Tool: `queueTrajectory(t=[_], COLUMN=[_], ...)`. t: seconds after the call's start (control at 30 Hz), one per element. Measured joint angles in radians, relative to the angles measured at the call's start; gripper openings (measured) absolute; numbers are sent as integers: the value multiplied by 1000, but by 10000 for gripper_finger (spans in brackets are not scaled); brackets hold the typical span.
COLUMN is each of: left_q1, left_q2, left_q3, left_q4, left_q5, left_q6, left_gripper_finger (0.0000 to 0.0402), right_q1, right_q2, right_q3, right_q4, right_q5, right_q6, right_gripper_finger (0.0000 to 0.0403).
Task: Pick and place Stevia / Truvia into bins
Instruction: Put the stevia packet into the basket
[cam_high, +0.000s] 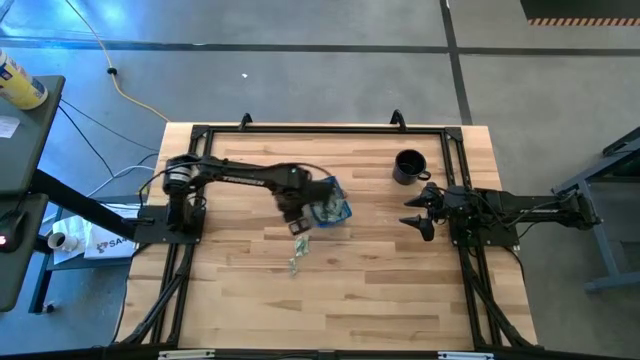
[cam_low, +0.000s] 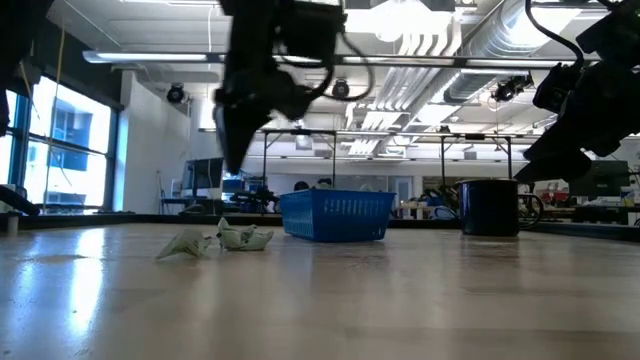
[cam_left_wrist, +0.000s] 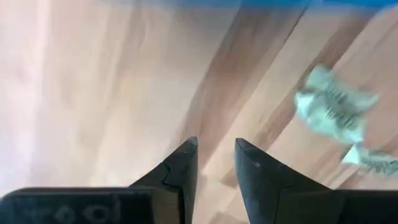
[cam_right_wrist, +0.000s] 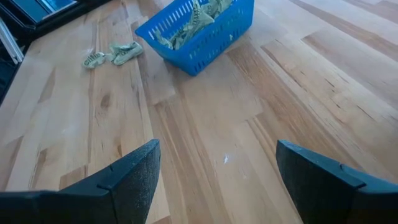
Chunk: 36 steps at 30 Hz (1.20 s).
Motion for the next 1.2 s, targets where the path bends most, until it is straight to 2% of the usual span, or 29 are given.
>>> queueTrajectory(t=[0.17,0.3,0.37,0.43,0.53,0.63,0.77,0.87,1.07,1.2], left_q1=[-31,-86,-136,-196,-291,-381,-453,-457,-442,-442], left_q2=[-171,-338,-408,-455,-463,-411,-328,-289,-243,-207], left_q3=[-283,-488,-557,-603,-624,-610,-578,-558,-510,-510], left_q4=[150,330,436,548,685,749,738,727,768,746], left_q5=[136,244,256,235,144,44,-52,-58,-6,-3], left_q6=[-218,-492,-648,-799,-1045,-1280,-1533,-1592,-1575,-1580], left_gripper_finger=[127,109,99,92,89,97,127,162,241,267], right_q1=[0,0,0,0,0,0,0,0,0,0], right_q2=[3,5,6,6,6,6,5,7,6,14], right_q3=[0,0,0,0,0,0,0,0,0,0], right_q4=[0,0,2,-1,0,-4,-8,-6,-5,-11], right_q5=[0,0,0,0,0,0,0,0,0,0], right_q6=[0,0,0,0,0,0,0,0,0,0], right_gripper_finger=[307,307,307,307,307,307,307,307,307,307])
